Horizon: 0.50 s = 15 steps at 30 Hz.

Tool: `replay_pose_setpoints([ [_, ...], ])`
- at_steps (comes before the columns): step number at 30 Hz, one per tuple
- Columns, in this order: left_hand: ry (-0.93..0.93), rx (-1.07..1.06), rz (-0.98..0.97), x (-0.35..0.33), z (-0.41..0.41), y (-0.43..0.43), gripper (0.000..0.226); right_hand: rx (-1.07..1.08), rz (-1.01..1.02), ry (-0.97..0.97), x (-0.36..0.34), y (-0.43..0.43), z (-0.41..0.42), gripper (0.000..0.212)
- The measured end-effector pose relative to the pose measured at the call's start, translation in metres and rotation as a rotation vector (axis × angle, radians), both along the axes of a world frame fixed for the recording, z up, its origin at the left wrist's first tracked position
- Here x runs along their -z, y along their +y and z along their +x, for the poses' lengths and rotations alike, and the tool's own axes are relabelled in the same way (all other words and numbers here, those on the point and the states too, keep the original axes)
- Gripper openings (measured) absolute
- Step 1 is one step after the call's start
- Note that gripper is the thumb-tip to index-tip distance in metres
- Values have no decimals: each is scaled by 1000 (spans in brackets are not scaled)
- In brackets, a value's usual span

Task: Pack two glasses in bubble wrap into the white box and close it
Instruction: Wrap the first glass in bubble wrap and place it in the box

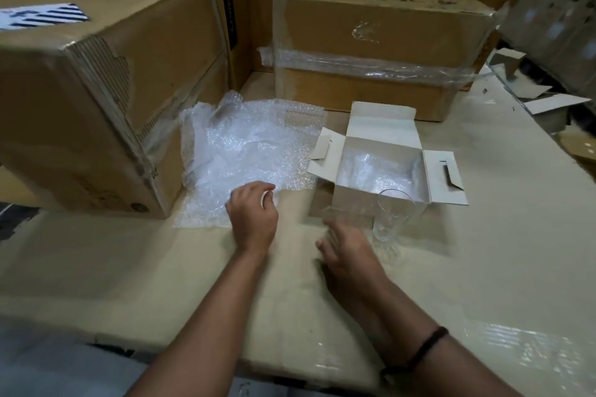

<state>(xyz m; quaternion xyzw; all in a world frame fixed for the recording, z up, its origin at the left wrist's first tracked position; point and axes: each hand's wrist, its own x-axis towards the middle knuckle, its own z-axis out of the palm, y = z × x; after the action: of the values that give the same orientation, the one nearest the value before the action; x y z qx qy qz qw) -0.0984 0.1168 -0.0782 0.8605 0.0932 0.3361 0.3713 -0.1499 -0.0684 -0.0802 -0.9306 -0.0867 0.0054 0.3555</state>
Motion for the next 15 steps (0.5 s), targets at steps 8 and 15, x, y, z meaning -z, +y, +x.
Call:
replay_pose_setpoints([
  [8,352,-139,421,-23,74,59,42,38,-410,-127,15,18,3,55],
  [15,37,-100,348,-43,69,75,12,76,-389,-143,15,20,2,54],
])
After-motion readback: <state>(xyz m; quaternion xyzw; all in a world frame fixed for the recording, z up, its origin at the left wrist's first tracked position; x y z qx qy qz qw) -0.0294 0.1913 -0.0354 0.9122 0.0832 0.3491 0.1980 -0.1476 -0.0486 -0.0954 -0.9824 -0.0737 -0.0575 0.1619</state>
